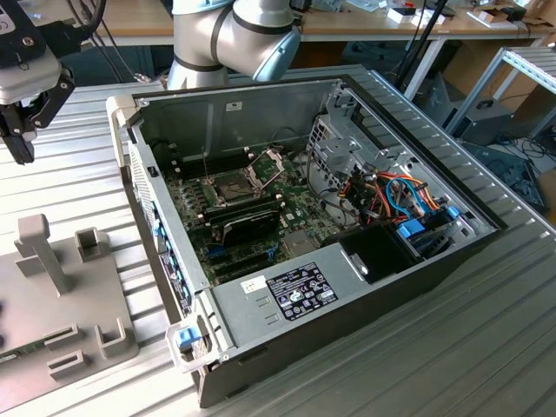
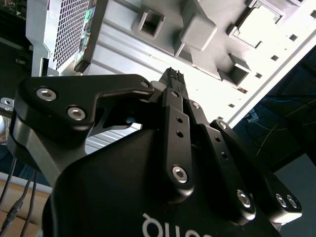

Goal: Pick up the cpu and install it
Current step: 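Reach for the cpu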

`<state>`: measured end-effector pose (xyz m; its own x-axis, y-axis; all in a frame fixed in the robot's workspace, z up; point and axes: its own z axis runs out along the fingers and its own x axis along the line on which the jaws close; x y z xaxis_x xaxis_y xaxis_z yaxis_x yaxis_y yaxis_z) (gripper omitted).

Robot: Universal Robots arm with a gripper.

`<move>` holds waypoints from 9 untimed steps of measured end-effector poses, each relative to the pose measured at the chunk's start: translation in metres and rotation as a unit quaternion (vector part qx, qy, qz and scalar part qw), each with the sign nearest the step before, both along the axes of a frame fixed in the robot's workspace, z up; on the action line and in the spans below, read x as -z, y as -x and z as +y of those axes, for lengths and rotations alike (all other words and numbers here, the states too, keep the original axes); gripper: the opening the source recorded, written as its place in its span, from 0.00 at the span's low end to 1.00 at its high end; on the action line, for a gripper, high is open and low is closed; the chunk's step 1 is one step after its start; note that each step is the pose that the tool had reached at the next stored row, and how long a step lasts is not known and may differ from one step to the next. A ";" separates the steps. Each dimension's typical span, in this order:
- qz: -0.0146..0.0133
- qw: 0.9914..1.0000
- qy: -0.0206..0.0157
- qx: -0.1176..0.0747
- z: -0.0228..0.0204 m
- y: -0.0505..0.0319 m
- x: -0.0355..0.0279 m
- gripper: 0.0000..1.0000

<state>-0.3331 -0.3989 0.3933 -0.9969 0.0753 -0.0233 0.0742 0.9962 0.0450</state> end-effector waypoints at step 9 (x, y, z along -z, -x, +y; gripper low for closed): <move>0.000 1.000 0.000 0.000 0.0000 0.0032 0.0000 0.11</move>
<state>-0.3364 -0.3988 0.3933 -0.9969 0.0753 -0.0232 0.0742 0.9962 0.0450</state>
